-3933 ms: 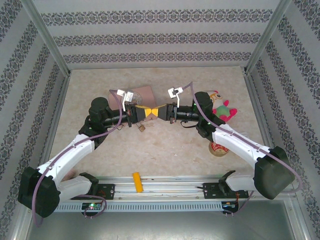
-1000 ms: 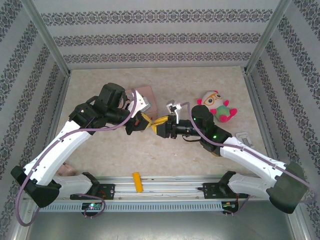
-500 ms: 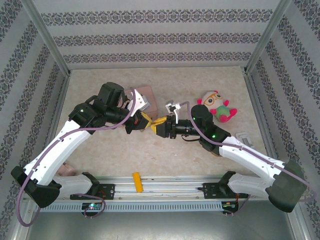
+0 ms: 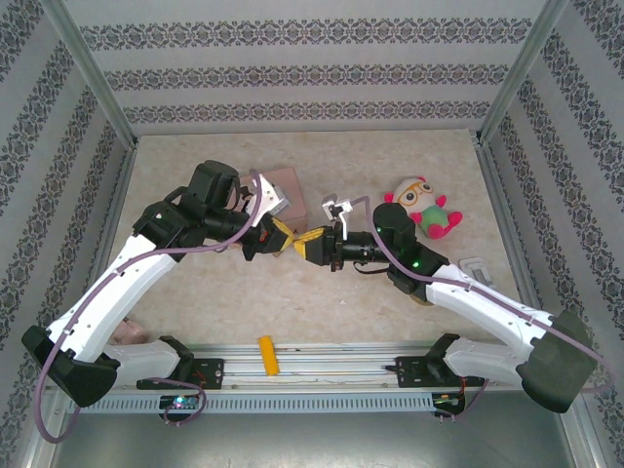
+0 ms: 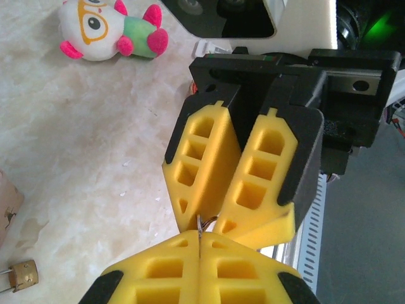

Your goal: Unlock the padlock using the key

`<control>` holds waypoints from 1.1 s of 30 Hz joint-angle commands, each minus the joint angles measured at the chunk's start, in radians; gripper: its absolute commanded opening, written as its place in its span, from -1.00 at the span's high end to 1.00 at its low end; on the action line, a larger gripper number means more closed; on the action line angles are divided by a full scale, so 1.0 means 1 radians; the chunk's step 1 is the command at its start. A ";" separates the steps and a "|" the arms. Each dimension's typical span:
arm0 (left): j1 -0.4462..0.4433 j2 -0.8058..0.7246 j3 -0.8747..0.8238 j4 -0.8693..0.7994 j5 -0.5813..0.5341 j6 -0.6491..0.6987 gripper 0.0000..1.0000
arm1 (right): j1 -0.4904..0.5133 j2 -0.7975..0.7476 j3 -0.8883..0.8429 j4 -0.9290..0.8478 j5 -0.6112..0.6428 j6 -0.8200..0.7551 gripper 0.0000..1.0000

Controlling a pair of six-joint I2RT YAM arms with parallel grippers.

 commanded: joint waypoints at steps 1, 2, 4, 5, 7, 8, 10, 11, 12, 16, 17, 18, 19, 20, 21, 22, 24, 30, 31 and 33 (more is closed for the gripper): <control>0.027 -0.022 -0.015 0.056 0.051 -0.020 1.00 | -0.010 -0.029 -0.009 0.057 -0.033 0.011 0.70; 0.035 -0.023 -0.020 0.064 0.062 -0.025 1.00 | -0.011 -0.033 -0.010 0.059 -0.039 0.012 0.72; 0.048 -0.027 -0.028 0.081 0.083 -0.036 1.00 | -0.013 -0.037 -0.012 0.063 -0.051 0.016 0.79; 0.055 -0.027 -0.031 0.088 0.094 -0.042 1.00 | -0.013 -0.038 -0.012 0.065 -0.056 0.018 0.83; 0.061 -0.028 -0.038 0.104 0.111 -0.052 1.00 | -0.013 -0.035 -0.012 0.069 -0.066 0.020 0.89; 0.063 -0.029 -0.039 0.109 0.114 -0.053 1.00 | -0.013 -0.034 -0.012 0.075 -0.071 0.024 0.92; 0.065 -0.029 -0.043 0.113 0.118 -0.053 1.00 | -0.013 -0.026 -0.010 0.086 -0.083 0.031 0.94; 0.069 -0.029 -0.045 0.116 0.120 -0.055 1.00 | -0.014 -0.022 -0.009 0.094 -0.091 0.035 0.98; 0.072 -0.029 -0.048 0.119 0.123 -0.055 1.00 | -0.013 -0.017 -0.009 0.105 -0.098 0.041 1.00; 0.091 -0.033 -0.063 0.137 0.138 -0.069 1.00 | -0.013 -0.012 -0.013 0.140 -0.116 0.060 1.00; 0.099 -0.033 -0.070 0.146 0.145 -0.078 1.00 | -0.014 -0.013 -0.015 0.144 -0.118 0.062 1.00; 0.109 -0.035 -0.077 0.156 0.154 -0.086 0.88 | -0.015 -0.017 -0.017 0.143 -0.119 0.064 1.00; 0.116 -0.040 -0.084 0.167 0.163 -0.097 0.71 | -0.017 -0.018 -0.019 0.143 -0.114 0.065 1.00; 0.126 -0.043 -0.091 0.183 0.175 -0.112 0.49 | -0.020 -0.021 -0.022 0.142 -0.110 0.068 1.00; 0.133 -0.047 -0.099 0.202 0.184 -0.130 0.25 | -0.022 -0.023 -0.026 0.139 -0.104 0.072 1.00; 0.140 -0.053 -0.105 0.219 0.189 -0.145 0.07 | -0.026 -0.026 -0.029 0.134 -0.095 0.077 1.00; 0.150 -0.069 -0.121 0.264 0.177 -0.191 -0.32 | -0.034 -0.032 -0.033 0.099 -0.063 0.078 1.00; 0.160 -0.155 -0.208 0.459 -0.058 -0.374 -0.99 | -0.054 -0.041 -0.043 -0.052 0.116 0.109 1.00; 0.160 -0.167 -0.223 0.478 -0.116 -0.398 -0.99 | -0.056 -0.043 -0.041 -0.083 0.149 0.118 1.00; 0.159 -0.194 -0.256 0.510 -0.245 -0.451 -0.99 | -0.063 -0.044 -0.038 -0.167 0.238 0.142 1.00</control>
